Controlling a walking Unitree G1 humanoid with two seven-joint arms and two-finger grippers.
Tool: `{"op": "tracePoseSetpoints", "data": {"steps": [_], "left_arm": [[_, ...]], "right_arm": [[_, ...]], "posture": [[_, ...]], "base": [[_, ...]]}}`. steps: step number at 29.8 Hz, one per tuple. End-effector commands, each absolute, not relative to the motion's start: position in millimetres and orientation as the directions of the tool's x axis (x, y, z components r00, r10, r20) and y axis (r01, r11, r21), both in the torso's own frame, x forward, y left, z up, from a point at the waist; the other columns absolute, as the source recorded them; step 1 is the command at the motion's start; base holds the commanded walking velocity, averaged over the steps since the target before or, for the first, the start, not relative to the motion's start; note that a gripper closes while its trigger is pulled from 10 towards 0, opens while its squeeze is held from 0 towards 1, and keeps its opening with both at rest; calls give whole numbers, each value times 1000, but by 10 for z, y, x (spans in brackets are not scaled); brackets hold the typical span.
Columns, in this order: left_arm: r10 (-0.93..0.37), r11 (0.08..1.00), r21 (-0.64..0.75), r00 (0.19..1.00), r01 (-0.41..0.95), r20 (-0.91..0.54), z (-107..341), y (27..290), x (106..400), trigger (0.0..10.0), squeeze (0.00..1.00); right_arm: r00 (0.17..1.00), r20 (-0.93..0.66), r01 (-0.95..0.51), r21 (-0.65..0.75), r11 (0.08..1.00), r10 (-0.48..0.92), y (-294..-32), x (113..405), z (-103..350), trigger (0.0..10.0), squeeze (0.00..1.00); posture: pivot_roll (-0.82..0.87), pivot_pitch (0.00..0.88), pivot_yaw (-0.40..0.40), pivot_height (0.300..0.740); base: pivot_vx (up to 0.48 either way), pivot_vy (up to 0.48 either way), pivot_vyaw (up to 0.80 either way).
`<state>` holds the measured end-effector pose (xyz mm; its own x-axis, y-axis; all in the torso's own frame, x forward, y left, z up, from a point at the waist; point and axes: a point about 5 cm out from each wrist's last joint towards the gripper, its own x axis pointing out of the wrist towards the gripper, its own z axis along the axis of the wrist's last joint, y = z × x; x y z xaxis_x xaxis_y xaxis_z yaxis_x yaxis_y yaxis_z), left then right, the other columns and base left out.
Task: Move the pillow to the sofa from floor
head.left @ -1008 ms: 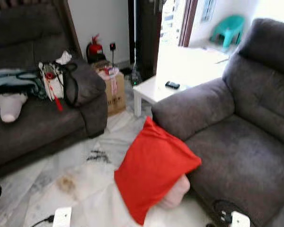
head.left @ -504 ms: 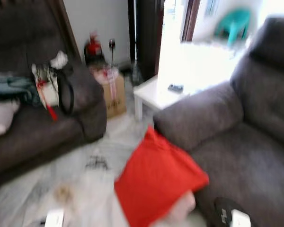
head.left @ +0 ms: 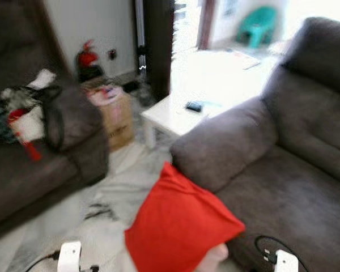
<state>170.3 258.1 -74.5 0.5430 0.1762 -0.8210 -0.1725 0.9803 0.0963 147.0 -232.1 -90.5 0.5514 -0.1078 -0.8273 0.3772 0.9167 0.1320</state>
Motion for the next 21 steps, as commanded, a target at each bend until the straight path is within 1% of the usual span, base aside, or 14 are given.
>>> {"op": "tracePoseSetpoints", "data": {"steps": [1, 9, 20, 21], "left_arm": [[176, 980, 99, 520, -173, -836, -775, 2578, 1645, 10000, 0], [181, 979, 105, 518, -172, -836, -778, 2584, 1633, 10000, 0], [202, 976, 128, 523, -174, -828, -769, 2600, 1641, 10000, 0], [209, 975, 136, 523, -176, -827, -767, 2606, 1641, 10000, 0]], "right_arm": [[537, -837, 378, 124, 918, -107, -2330, 1431, -919, 10000, 0], [538, -836, 377, 126, 918, -107, -2324, 1424, -922, 10000, 0], [555, -826, 378, 143, 915, -100, -2293, 1459, -914, 10000, 0], [553, -828, 357, 133, 924, -95, -2278, 1469, -915, 10000, 0]], "posture": [[68, 52, -14, 740], [69, 53, -13, 740], [71, 54, -12, 740], [70, 54, -12, 740]], "base": [[0, 0, -788], [0, 0, -738], [0, 0, 0], [0, 0, 0]]}}
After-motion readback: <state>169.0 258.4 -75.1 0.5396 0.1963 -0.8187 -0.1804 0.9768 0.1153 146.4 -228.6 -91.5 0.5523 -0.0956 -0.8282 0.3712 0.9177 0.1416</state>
